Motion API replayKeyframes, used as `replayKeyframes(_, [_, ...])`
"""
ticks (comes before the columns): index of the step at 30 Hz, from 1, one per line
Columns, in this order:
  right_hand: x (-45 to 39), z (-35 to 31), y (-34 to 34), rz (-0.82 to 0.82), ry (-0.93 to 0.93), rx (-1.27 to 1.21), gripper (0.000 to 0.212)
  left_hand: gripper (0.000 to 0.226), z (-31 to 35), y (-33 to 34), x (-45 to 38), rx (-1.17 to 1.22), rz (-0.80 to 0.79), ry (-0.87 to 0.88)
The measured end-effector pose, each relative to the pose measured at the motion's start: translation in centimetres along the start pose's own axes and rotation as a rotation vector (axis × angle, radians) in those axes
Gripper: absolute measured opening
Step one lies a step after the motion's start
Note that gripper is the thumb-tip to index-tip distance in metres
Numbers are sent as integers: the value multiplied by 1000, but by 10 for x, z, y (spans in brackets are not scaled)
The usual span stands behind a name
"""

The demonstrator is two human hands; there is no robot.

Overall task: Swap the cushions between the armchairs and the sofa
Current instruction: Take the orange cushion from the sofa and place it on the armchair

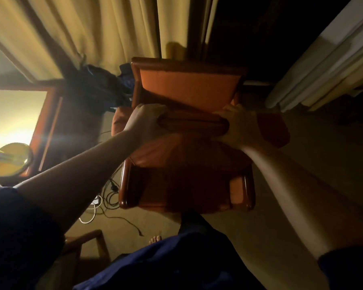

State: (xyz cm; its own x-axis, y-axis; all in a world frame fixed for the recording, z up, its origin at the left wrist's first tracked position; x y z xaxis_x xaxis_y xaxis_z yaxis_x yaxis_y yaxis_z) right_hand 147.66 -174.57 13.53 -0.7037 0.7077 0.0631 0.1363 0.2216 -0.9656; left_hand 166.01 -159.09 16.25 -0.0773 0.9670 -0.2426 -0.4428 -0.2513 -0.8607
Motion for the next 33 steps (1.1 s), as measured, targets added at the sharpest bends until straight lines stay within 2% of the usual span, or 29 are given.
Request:
replayKeyframes(3, [-75,22,21,24,46,14,77,42,-55,20,-68,-56,-45,19])
replayKeyframes(8, [-180,50,69,124,73,122,74,50,-158,79,-152,-165,-167,-146])
replayKeyframes(11, [-217,85,121,90,287,163,73,62,-221,133,-164,-235,-314,-378])
replayKeyframes(13, [-229,109,146,54,390,128,77,64,-245,153,-169,-263,-332,-451])
replayKeyframes(16, [-262,129,154,-13,310,86,82,67,-264,161,-190,-307,-359,-451])
replayKeyframes(19, [-297,138,149,-84,239,89,72,71,-279,161,-200,-346,-391,-498])
replayKeyframes(22, [-315,119,132,19,124,90,55,67,-286,160,-208,-386,-402,-533])
replayKeyframes(24, [-319,109,118,57,34,96,44,58,-292,151,-208,-397,-341,-598])
replayKeyframes(27, [-315,108,102,84,-99,35,43,50,-291,149,-194,-451,-202,-630])
replayKeyframes(30, [-306,119,121,70,-3,-5,45,63,-287,169,-188,-446,-242,-570])
replayKeyframes(33, [-298,112,142,27,94,89,53,78,-286,172,-187,-446,-342,-561])
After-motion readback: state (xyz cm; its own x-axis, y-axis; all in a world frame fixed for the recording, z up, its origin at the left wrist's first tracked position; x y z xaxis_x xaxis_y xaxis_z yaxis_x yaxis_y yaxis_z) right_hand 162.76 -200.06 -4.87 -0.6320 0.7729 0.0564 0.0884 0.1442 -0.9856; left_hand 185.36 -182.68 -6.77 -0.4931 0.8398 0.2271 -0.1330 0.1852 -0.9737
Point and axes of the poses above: each hand's wrist, its own x-axis away from the middle knuckle, its own y-axis out of the palm, z = x × y, the point moved 9 cm from there along -x, towards the middle knuckle, and after that the axes turned 13 degrees about y, right-handed, at the moved point
